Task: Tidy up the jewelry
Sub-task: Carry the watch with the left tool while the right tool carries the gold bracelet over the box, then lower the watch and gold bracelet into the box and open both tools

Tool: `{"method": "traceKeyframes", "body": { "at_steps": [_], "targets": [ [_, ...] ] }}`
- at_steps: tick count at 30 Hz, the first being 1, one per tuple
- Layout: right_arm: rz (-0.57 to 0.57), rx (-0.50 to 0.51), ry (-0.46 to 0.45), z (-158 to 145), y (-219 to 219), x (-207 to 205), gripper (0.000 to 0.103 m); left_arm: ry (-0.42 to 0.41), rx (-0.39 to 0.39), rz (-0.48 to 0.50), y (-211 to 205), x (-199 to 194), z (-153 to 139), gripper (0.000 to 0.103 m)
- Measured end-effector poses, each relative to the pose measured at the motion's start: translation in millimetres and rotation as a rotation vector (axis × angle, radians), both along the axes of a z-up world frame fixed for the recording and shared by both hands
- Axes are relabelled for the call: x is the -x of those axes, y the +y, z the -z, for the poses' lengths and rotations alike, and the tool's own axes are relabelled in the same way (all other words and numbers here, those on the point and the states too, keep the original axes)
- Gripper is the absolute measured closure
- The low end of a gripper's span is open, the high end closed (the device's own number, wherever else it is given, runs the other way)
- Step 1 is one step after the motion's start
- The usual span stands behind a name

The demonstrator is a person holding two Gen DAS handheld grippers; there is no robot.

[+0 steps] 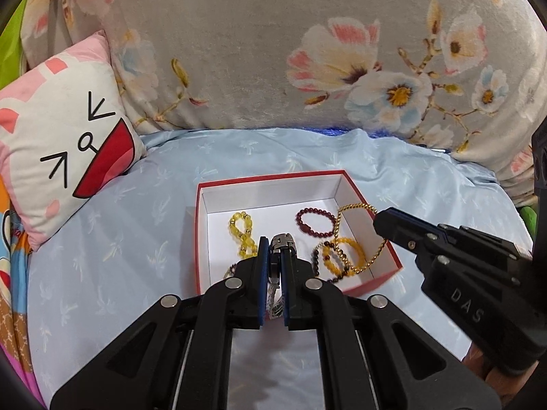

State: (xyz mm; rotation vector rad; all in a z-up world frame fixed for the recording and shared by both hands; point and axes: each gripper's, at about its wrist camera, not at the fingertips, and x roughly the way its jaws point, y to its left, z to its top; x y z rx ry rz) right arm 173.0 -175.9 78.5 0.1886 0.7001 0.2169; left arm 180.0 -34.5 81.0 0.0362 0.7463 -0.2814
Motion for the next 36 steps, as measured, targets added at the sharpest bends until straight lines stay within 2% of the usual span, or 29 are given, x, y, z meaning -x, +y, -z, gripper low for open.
{"method": "traceKeyframes", "body": {
  "at_steps": [11,17,36],
  "targets": [
    [0.009,0.012,0.060,33.2,3.9,-52.9,0.099,0.068,-0.003,-0.033,-3.0,-61.6,36.2,0.097],
    [0.014,0.011,0.083,47.6,2.9,-72.1,0.099,0.092,0.001,-0.036,-5.8,-81.5,51.0,0.097],
    [0.034,0.034,0.139,81.4,1.6,-87.7,0.097,0.141,-0.013,-0.039,-14.3,-98.0,77.5,0.096]
  ]
}}
